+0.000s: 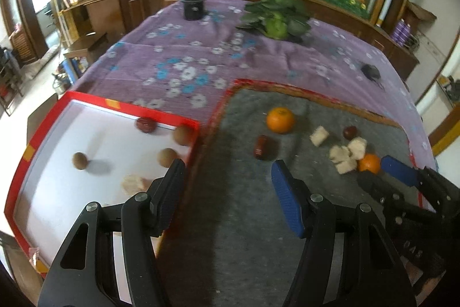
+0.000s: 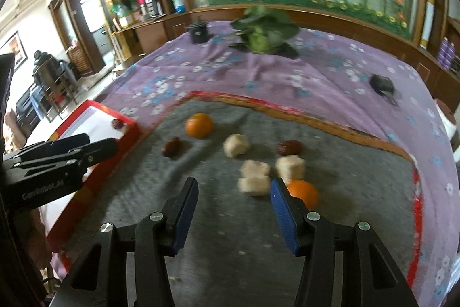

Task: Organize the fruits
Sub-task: 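Move both open grippers back over the gray mat, then grasp a red date with the left gripper while the right grasps a white cube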

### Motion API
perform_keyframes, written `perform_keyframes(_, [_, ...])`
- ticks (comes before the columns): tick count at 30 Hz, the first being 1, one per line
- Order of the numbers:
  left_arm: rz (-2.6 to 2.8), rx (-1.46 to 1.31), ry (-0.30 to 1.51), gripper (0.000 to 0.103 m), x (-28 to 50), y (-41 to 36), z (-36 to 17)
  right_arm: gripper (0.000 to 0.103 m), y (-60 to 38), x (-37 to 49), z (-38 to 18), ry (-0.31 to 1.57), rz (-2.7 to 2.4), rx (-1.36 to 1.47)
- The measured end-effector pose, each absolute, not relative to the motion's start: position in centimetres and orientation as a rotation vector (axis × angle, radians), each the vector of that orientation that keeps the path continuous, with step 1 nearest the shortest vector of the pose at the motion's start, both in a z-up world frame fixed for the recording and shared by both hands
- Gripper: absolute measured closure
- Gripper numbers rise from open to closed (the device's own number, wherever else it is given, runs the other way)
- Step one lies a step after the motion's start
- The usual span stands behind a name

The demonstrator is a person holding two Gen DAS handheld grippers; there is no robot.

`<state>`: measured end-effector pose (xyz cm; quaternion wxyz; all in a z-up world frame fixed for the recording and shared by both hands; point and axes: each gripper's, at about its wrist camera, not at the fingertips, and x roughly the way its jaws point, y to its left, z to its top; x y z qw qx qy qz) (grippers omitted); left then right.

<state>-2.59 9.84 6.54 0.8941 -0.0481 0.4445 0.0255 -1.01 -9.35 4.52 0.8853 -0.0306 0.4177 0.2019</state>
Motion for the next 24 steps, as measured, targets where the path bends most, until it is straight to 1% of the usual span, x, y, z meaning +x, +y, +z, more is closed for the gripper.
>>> perform_keyframes(4, [0.001, -0.086, 0.925, 0.04, -2.3, 8.5, 6.3, 0.052, -12.1, -0.9, 4.5, 0.867, 0.364, -0.064])
perform_keyframes(12, [-0.105, -0.004, 0.989, 0.04, -1.0, 5.5, 4.1, 0.052, -15.7, -0.4, 4.1, 0.881, 0.336, -0.011])
perform_keyframes(21, [-0.083, -0.073, 1.016, 0.04, 1.9, 7.1, 2.7, 0.052, -15.0, -0.3, 3.5, 0.883, 0.414, -0.013])
perform_keyframes(23, [-0.072, -0.067, 1.014, 0.041, 2.4, 7.2, 2.5, 0.052, -14.8, -0.3, 3.4, 0.881, 0.43, -0.013])
perform_keyframes(24, [-0.066, -0.064, 1.015, 0.046, 2.6, 7.3, 2.3, 0.052, -14.6, -0.3, 3.4, 0.88, 0.441, -0.011])
